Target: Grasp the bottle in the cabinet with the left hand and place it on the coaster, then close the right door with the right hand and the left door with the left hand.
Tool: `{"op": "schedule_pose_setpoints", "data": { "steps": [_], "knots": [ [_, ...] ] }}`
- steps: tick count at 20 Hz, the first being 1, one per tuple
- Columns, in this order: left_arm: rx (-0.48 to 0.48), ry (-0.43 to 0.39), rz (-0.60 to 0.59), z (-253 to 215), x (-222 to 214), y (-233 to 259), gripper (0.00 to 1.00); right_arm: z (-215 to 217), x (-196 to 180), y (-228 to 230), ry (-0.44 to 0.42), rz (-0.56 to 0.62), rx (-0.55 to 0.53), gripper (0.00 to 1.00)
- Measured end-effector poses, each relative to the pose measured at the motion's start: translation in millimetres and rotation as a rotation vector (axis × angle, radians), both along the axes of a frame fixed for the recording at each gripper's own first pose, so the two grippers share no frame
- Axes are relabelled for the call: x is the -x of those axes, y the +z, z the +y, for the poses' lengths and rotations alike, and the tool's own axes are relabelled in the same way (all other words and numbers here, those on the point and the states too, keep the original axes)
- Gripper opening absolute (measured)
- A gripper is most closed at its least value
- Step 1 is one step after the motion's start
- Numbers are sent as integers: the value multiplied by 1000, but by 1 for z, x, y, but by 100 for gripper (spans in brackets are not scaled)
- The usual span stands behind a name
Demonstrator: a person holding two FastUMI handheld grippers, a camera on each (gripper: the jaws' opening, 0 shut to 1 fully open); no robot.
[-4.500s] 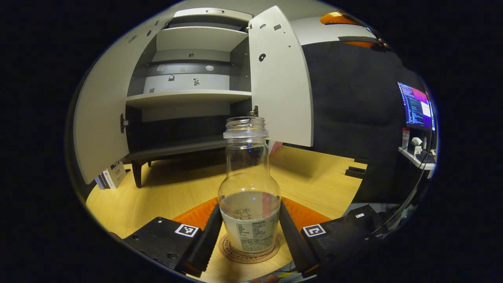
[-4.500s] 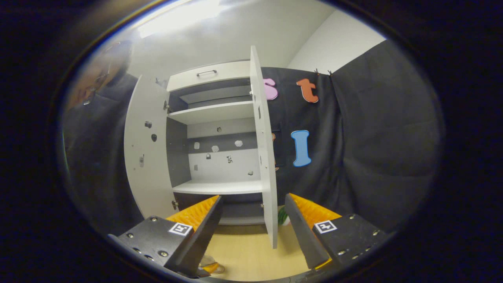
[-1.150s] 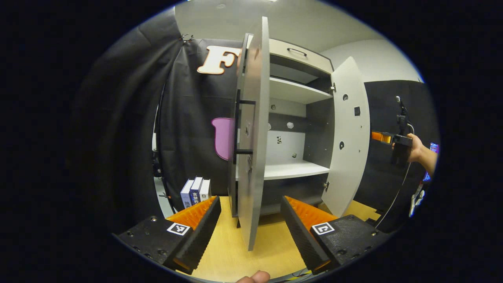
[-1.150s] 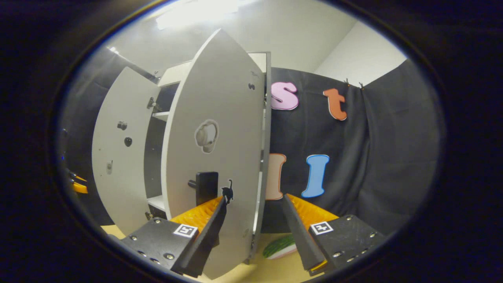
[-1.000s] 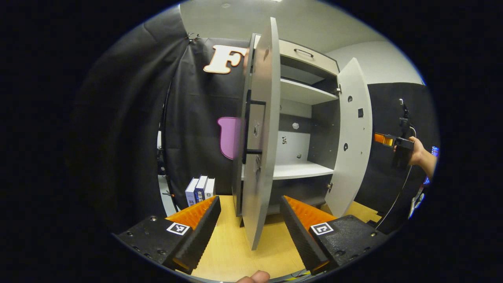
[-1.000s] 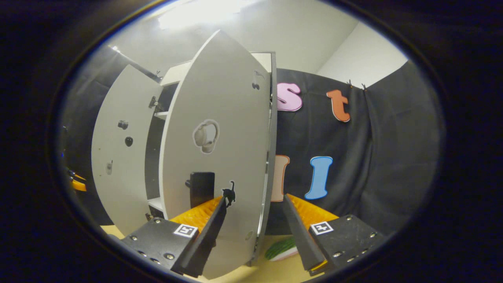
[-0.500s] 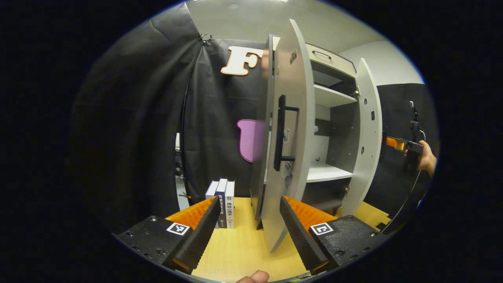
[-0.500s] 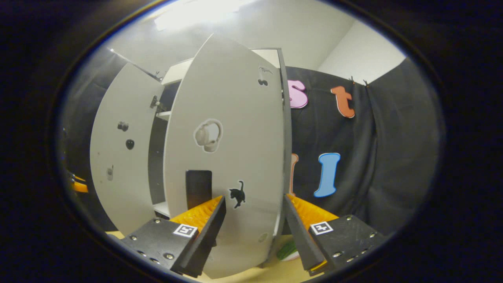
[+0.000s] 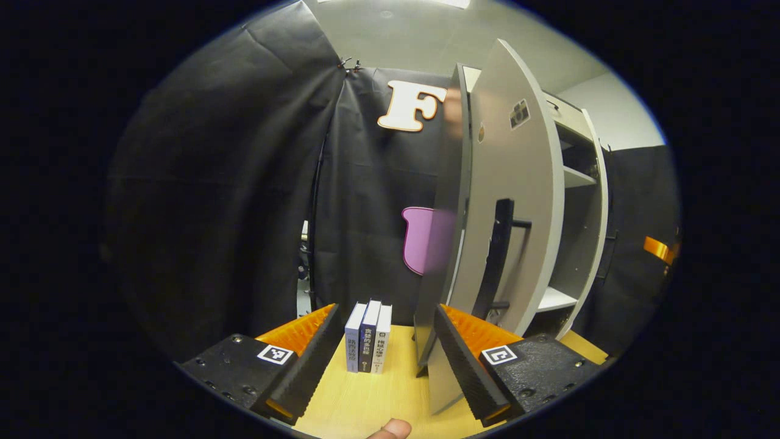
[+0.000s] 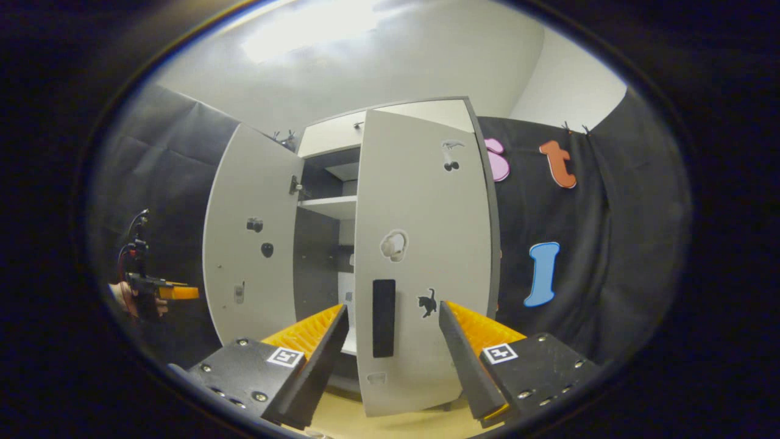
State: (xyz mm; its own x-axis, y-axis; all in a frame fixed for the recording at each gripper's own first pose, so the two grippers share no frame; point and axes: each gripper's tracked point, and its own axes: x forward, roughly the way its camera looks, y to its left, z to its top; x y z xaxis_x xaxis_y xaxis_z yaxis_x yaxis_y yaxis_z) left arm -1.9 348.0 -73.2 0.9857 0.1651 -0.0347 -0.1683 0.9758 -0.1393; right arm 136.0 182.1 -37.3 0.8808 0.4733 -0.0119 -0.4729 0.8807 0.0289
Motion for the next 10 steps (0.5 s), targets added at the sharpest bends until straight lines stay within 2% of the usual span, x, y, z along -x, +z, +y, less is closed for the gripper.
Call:
{"op": "schedule_pose_setpoints", "data": {
  "steps": [2,5,6,7,8,10],
  "knots": [
    [0,-2,-13,1,-8,10,93,-9,20,-5,-2,12,19,91],
    [-3,1,14,1,-21,15,96,-24,47,-14,-12,32,53,91],
    [-10,6,21,1,-23,19,93,-30,54,-15,-24,40,58,88],
    [-16,19,11,3,-25,25,96,-36,61,-14,-41,44,47,88],
    [-19,30,6,6,-29,30,96,-39,68,-13,-45,57,26,92],
    [-11,39,21,5,-37,28,93,-50,82,-6,-54,56,-8,92]
  ]
}}
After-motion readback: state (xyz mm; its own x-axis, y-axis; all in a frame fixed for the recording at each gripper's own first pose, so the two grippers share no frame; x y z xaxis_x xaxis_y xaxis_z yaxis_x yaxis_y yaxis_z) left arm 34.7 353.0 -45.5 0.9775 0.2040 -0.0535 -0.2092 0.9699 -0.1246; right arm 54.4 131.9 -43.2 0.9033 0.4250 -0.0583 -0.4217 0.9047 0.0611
